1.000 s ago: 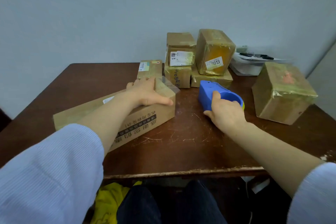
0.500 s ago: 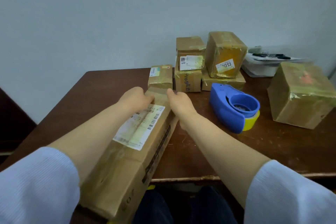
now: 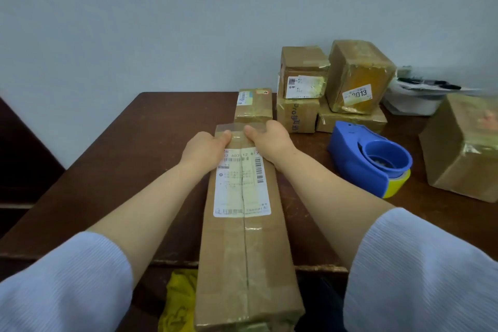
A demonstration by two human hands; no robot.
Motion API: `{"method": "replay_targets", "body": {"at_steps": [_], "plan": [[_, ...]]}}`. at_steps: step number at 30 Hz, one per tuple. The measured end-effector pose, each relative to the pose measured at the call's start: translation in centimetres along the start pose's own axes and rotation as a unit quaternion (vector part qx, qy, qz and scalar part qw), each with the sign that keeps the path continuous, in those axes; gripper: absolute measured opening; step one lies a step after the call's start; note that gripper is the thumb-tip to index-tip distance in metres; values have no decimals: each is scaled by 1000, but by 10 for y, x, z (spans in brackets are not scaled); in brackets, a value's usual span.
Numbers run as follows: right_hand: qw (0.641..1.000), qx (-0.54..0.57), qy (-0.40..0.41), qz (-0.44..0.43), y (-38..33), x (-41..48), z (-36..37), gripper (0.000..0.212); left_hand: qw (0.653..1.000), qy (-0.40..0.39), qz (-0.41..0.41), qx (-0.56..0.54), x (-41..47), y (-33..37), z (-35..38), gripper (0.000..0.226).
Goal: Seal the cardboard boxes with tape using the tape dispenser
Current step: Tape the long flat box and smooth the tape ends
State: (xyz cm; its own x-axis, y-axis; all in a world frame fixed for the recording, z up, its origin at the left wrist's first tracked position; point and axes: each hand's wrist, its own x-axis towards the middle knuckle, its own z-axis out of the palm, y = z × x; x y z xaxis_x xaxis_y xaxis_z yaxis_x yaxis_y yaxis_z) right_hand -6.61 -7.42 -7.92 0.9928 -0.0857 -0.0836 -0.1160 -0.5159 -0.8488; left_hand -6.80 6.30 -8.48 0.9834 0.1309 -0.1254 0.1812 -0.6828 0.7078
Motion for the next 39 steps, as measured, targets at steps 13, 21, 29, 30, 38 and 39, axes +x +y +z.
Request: {"method": "replay_targets", "body": {"at_steps": [13, 21, 29, 30, 38, 39], "plan": [[988, 135, 34, 70, 10, -4, 8, 40, 990, 104, 56, 74, -4, -3, -5, 56], [984, 150, -21, 97, 12, -15, -1, 52, 998, 62, 5, 3, -5, -5, -8, 52], [986, 149, 46, -55, -63, -18, -45, 57, 967, 173, 80, -168, -19, 58, -63, 53], [980, 164, 62, -90, -73, -17, -51, 57, 957, 189, 100, -196, -21, 68, -72, 54], [934, 243, 141, -221, -94, -41, -68, 49, 907, 234, 194, -292, -51, 98, -77, 53], [924, 285, 132, -216, -90, -45, -65, 54, 901, 241, 204, -297, -56, 96, -71, 50]]}}
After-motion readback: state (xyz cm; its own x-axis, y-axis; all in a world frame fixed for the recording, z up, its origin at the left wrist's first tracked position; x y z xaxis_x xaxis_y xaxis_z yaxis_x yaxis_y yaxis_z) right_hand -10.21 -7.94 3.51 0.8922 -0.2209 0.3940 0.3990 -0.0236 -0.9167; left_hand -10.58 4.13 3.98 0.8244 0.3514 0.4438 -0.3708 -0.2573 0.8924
